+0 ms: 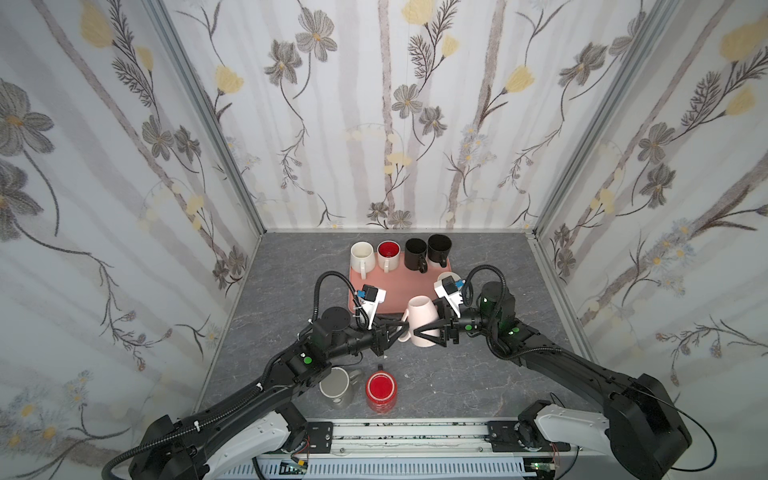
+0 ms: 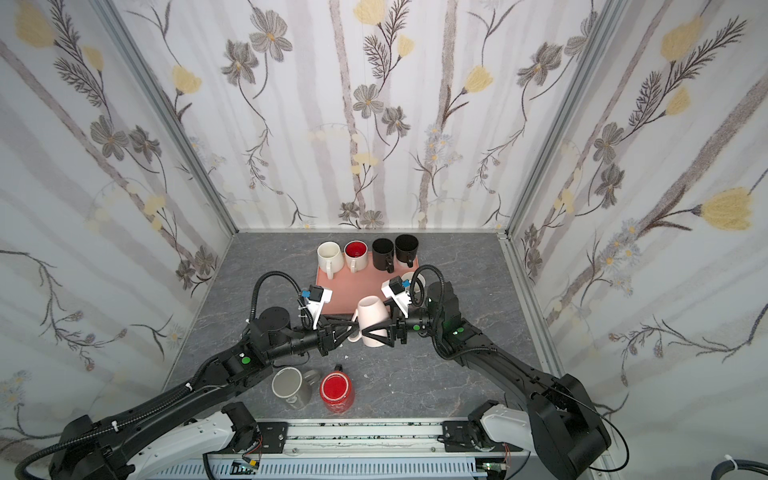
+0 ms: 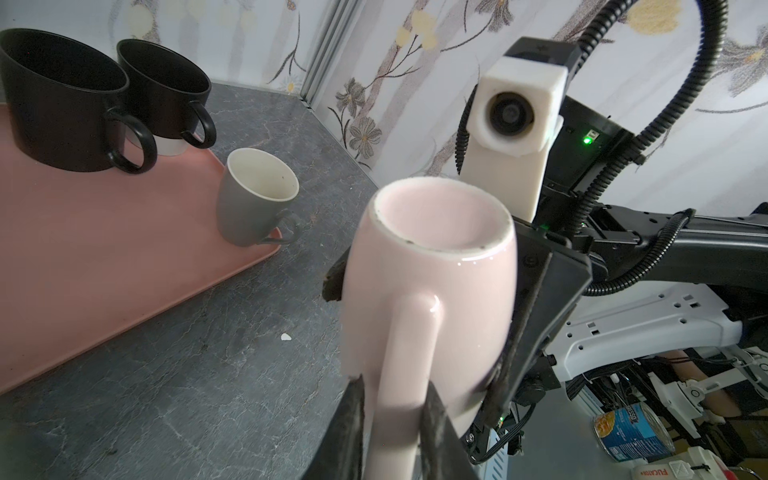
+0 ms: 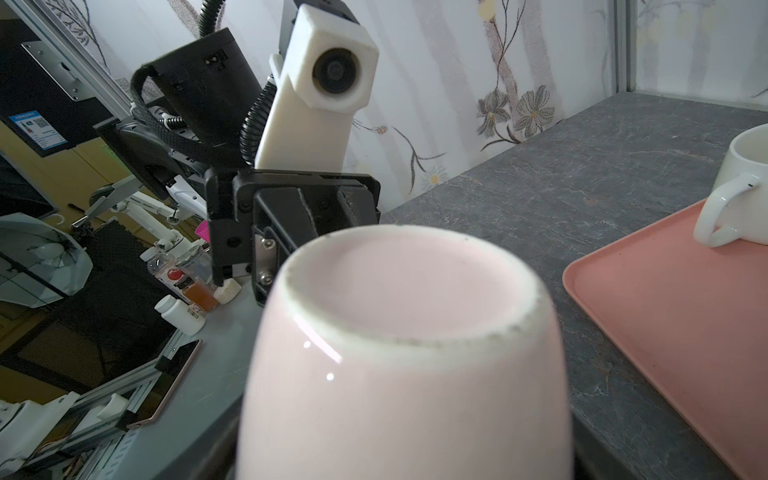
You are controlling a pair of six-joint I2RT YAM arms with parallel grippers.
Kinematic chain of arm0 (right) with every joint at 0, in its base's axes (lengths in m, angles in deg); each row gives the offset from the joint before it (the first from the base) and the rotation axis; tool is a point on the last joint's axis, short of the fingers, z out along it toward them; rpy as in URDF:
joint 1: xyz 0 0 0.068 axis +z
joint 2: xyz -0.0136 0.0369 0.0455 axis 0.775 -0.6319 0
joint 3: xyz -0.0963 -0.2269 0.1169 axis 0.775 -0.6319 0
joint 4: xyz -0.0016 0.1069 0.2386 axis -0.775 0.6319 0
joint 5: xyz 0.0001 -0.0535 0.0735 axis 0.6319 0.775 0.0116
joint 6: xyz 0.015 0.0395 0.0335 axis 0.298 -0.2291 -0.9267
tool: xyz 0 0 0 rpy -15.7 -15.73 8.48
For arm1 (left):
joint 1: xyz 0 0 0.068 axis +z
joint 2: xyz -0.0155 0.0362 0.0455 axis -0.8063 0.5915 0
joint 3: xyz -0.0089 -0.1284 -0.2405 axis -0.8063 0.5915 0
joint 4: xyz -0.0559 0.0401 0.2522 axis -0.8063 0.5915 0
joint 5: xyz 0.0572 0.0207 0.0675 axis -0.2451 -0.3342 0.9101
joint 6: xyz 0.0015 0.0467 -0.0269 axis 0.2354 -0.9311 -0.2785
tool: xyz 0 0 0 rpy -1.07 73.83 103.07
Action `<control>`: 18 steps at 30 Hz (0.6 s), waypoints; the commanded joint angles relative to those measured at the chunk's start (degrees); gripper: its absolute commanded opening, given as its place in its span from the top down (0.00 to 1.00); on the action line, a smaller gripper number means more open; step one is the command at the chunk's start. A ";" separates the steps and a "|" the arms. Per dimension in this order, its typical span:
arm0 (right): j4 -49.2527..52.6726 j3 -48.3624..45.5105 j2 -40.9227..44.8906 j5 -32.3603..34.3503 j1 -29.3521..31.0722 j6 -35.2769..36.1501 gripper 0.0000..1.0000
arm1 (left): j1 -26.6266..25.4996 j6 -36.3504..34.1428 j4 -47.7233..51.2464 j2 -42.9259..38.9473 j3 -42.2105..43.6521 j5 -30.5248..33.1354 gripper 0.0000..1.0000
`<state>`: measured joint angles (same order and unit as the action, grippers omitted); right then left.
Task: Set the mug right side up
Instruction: 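Close the right gripper on the pink mug's rim while the left gripper holds the handle, then carry the pink mug over the tray with the right gripper while the left withdraws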
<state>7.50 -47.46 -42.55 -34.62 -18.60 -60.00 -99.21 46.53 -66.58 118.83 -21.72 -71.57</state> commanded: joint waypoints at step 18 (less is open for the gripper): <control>-4.75 0.25 5.64 16.54 0.13 -4.74 0.25 | -2.56 0.68 -5.06 -1.70 -1.67 10.97 1.00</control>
<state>9.43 -46.81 -38.58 -29.22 -18.38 -65.74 -101.22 43.82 -66.91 117.74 -22.47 -66.13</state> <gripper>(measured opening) 0.787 0.105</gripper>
